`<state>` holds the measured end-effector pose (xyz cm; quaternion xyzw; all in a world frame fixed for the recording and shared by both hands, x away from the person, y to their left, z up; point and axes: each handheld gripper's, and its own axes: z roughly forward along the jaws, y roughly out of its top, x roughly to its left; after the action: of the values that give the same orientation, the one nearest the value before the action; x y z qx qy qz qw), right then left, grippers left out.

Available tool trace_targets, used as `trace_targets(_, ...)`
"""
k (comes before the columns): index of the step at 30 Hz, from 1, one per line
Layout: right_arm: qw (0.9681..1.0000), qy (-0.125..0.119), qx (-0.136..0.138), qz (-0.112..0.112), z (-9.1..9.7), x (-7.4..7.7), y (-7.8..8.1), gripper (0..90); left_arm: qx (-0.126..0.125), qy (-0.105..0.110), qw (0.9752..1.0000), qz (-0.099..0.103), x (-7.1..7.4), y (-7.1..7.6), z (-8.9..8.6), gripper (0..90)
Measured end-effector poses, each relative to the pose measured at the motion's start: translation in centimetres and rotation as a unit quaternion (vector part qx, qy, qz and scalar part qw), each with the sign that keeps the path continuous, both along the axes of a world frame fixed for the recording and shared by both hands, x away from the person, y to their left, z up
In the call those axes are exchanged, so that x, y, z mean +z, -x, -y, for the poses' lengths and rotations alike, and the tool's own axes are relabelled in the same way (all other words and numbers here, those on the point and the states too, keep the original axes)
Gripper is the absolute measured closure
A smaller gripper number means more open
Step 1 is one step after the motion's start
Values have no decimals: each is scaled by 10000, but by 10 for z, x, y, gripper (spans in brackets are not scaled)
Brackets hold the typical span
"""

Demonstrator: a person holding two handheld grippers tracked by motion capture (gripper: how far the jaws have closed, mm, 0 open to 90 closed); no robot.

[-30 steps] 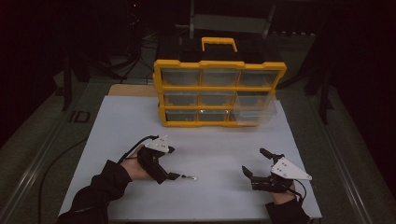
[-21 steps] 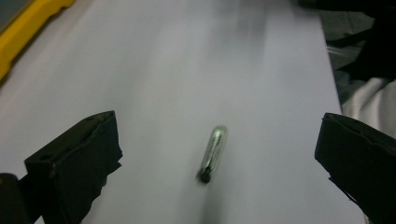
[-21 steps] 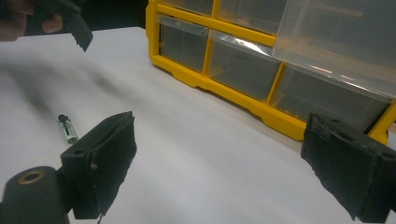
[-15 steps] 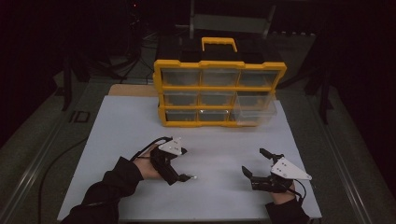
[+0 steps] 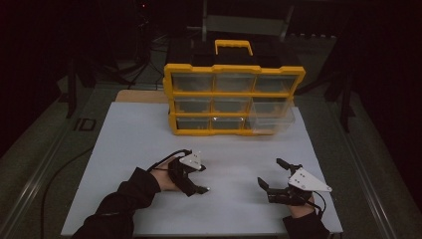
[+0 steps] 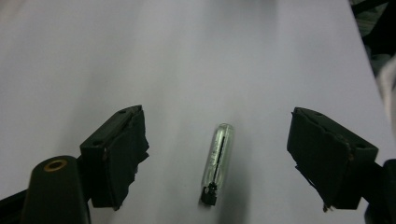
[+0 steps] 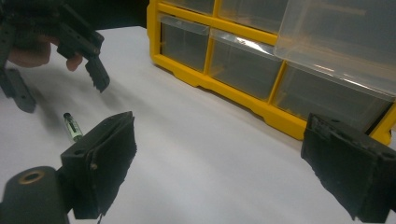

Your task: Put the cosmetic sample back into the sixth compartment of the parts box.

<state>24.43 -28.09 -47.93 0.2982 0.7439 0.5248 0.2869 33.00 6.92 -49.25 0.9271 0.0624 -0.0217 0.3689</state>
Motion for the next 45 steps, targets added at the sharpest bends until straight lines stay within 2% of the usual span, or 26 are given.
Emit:
trace_targets(6,10000,-3,8,-6,0,0,0,101,-111,-225,9996,141,-6,2,5,331)
trace_targets(8,10000,-2,2,-16,0,0,0,102,-134,-295,9993,173,-7,2,7,404)
trace_targets(17,10000,0,4,-12,1,0,0,102,-282,-610,9976,160,-14,3,11,617)
trace_targets(19,10000,9,7,5,1,0,0,102,-330,-720,9965,270,-15,5,12,655)
trace_targets(25,10000,7,-3,9,1,0,0,102,-388,-758,9960,274,-14,7,14,762)
trace_targets(30,10000,11,-10,4,1,0,0,102,-387,-878,9951,242,-13,8,17,807)
trace_targets(38,10000,19,-14,17,1,0,0,101,-375,-963,9946,112,-11,5,20,820)
trace_targets(41,10000,4,-18,19,1,1,0,102,-362,-1074,9935,71,-8,5,21,820)
trace_targets(45,10000,1,-16,21,1,1,0,102,-271,-1074,9938,28,2,3,21,820)
